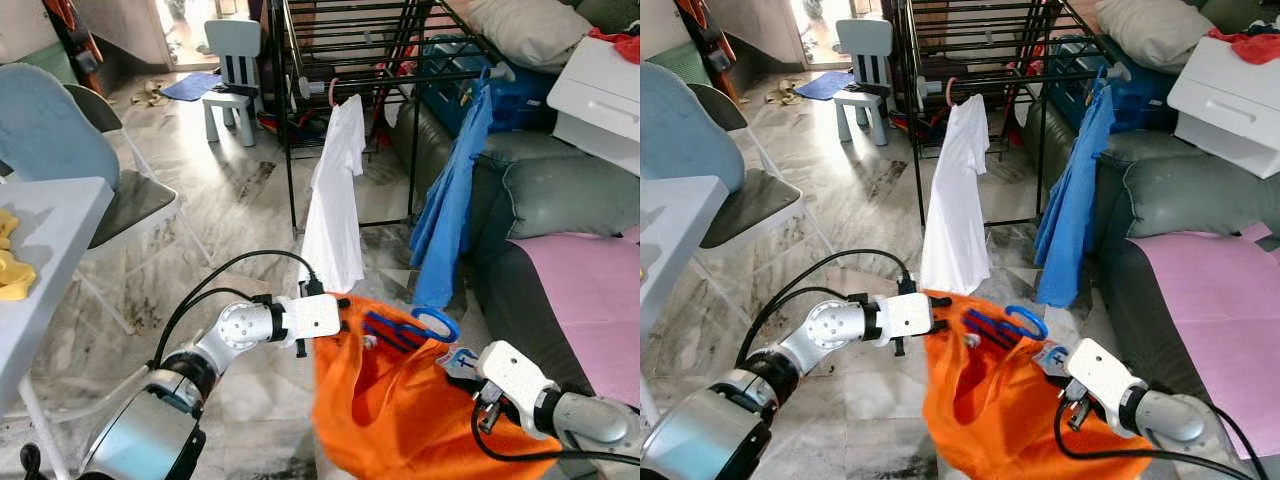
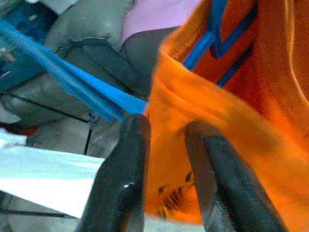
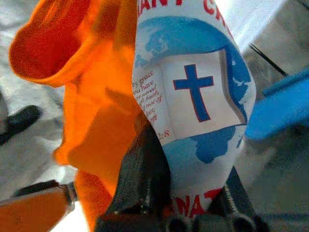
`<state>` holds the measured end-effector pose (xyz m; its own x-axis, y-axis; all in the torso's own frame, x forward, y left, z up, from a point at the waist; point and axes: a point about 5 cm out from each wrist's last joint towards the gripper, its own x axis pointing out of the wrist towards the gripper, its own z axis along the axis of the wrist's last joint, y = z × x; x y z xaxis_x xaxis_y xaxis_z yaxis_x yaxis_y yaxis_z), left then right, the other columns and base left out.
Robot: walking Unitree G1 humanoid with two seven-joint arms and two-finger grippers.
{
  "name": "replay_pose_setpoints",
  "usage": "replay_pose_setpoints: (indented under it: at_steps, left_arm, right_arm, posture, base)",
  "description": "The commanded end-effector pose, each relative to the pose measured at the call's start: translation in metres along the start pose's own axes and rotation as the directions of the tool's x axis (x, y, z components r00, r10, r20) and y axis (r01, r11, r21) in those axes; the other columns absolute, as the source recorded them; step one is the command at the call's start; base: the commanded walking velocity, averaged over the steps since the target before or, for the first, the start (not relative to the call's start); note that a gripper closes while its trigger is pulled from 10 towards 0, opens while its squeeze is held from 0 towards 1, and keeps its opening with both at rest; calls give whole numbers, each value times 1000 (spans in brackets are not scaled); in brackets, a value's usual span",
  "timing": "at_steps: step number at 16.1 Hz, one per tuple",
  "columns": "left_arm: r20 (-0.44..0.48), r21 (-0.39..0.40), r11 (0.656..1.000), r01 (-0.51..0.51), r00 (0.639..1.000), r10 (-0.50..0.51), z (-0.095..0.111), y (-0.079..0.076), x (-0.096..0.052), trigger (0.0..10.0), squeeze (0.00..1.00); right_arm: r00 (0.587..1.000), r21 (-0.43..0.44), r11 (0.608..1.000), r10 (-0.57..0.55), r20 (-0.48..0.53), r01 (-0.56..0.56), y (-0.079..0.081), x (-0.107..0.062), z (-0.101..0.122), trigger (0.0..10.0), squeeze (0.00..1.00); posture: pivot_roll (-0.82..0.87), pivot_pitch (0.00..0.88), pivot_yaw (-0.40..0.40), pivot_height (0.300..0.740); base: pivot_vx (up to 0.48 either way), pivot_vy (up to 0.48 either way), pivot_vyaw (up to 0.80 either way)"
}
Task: Hang hanger
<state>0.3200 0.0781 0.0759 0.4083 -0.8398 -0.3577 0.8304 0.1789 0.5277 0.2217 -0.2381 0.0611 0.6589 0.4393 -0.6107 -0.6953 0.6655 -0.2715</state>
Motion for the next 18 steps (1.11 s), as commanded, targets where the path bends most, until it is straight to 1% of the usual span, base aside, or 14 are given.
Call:
replay_pose_setpoints:
  at_steps: [1,2,3,4,5,7,8,9,10,11,13,15,17,18]
  left_arm:
    - [15,-50,997,-50,999,51,0,5,-2,10000,1000]
    - [18,-75,995,-65,998,67,0,7,-2,10000,1000]
    - [5,-209,965,-160,986,165,-4,12,-3,10000,1000]
    - [-77,-327,899,-291,957,281,-15,15,-6,10000,1000]
    - [-152,-408,831,-378,926,346,-25,15,-9,10000,1000]
    - [-314,-499,687,-529,849,426,-44,11,-19,10000,1000]
    - [-354,-534,632,-562,827,436,-50,9,-22,10000,1000]
    - [-379,-547,602,-582,813,442,-53,8,-24,10000,1000]
    - [-412,-560,565,-606,795,445,-57,7,-27,10000,1000]
    - [-559,-566,424,-707,707,433,-72,-1,-36,10000,1000]
    - [-614,-550,394,-736,676,407,-79,-10,-39,10000,1000]
    - [-666,-510,397,-763,643,378,-88,-23,-45,10000,1000]
    - [-688,-503,395,-769,633,356,-93,-32,-49,10000,1000]
    - [-706,-517,377,-769,631,320,-98,-43,-52,10000,1000]
  right_arm:
    - [998,22,998,-66,-1,66,-8,2,2,0,0]
    - [997,36,996,-82,-7,82,-9,4,0,0,0]
    - [987,86,983,-161,-27,163,-11,10,-5,0,0]
    - [973,157,961,-226,-38,229,-12,16,-8,0,0]
    - [964,198,943,-263,-48,267,-12,19,-9,0,0]
    - [932,301,884,-356,-64,358,-12,28,-11,0,0]
    - [917,351,851,-393,-70,391,-13,31,-12,0,0]
    - [905,385,825,-418,-78,414,-13,32,-12,0,0]
    - [886,431,784,-455,-92,448,-15,34,-13,0,0]
    - [828,567,635,-536,-165,524,-11,43,-20,0,0]
    - [817,605,590,-545,-190,534,-3,48,-24,0,0]
    - [810,669,527,-551,-201,525,4,55,-28,0,0]
    - [811,677,517,-547,-209,523,11,58,-32,0,0]
    - [819,694,513,-539,-198,505,16,63,-33,0,0]
  posture:
    - [-29,0,17,740]
    - [-29,0,17,740]
    - [-29,0,18,740]
    - [-30,0,19,740]
    - [-32,0,17,740]
    - [-34,0,15,740]
    - [-30,0,8,740]
    - [-30,0,8,740]
    - [-28,0,4,740]
    - [-20,0,-5,740]
    - [-12,0,-8,740]
    - [-2,0,-13,740]
    - [-4,0,-20,740]
    - [-6,0,-26,740]
  base:
    - [0,0,0]
    - [0,0,0]
    - [0,0,0]
    - [0,0,0]
    - [0,0,0]
    - [0,0,0]
    - [0,0,0]
    - [0,0,0]
    - [0,0,0]
    - [0,0,0]
    - [0,0,0]
    - [0,0,0]
    - [0,0,0]
    - [0,0,0]
